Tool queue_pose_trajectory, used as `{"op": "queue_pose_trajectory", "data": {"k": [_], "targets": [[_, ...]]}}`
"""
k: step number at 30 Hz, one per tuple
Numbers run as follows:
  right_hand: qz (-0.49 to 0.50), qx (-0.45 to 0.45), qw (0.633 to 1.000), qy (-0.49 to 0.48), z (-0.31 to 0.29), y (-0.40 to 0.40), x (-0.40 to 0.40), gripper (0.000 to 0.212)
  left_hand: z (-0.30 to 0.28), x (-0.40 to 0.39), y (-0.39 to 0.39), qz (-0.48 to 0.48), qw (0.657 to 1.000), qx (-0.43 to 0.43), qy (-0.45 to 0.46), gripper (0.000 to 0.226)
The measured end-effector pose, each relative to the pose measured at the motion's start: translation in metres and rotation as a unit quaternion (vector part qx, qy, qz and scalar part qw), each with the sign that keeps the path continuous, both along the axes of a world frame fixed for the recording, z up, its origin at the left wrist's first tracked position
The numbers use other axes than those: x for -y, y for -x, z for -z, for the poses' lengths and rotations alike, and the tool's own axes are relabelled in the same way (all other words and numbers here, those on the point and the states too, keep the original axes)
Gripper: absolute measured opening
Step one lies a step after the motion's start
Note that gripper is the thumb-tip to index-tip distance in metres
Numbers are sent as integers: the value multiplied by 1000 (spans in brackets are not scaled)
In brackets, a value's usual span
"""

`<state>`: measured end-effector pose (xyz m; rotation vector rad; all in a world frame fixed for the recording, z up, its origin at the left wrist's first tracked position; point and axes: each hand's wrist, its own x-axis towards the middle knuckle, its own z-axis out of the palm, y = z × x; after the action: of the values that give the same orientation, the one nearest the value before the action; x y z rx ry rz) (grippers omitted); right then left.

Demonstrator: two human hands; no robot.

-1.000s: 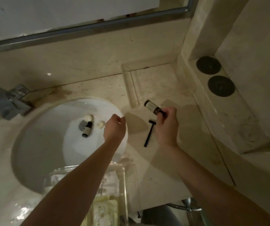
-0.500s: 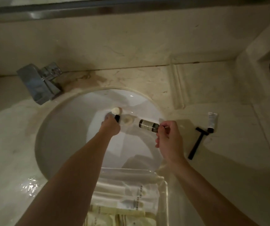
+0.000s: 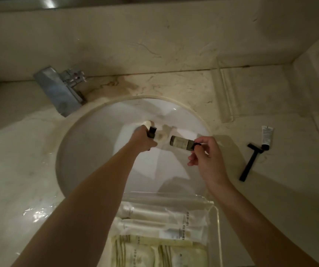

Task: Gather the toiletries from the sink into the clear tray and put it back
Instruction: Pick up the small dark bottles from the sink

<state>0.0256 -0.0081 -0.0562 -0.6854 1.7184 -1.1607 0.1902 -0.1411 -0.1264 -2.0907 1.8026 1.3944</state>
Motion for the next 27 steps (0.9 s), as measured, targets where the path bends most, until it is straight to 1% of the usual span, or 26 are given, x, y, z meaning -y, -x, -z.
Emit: {"op": "queue_pose_trajectory", "data": {"k": [2, 5, 7, 10, 12, 15, 19, 22, 27], "targets": [[11, 39, 999, 13, -6, -1, -1, 25, -22, -6, -6, -12, 997, -69, -31, 36], [21, 103, 994, 39, -18, -1, -4, 24, -51, -21, -17, 4, 987, -152, -57, 32], [17, 127, 990, 49, -25, -1, -8, 24, -70, -32, -27, 16, 976, -201, -78, 34], [5, 140, 988, 61, -34, -3, -17, 25, -95, -48, -38, 60, 965, -239, -91, 40], [2, 145, 987, 75, -41, -6, -22, 27, -109, -58, -44, 80, 961, -253, -74, 43], [-5, 136, 986, 92, -49, -12, -29, 29, -128, -72, -53, 95, 954, -285, -23, 44], [-30, 104, 988, 114, -57, -24, -40, 35, -139, -88, -64, 90, 953, -287, 41, 37], [-36, 81, 988, 125, -63, -35, -51, 34, -141, -99, -73, 60, 946, -311, 64, 34], [-37, 24, 991, 124, -69, -55, -70, 31, -140, -118, -95, 48, 929, -356, 95, 40]]}}
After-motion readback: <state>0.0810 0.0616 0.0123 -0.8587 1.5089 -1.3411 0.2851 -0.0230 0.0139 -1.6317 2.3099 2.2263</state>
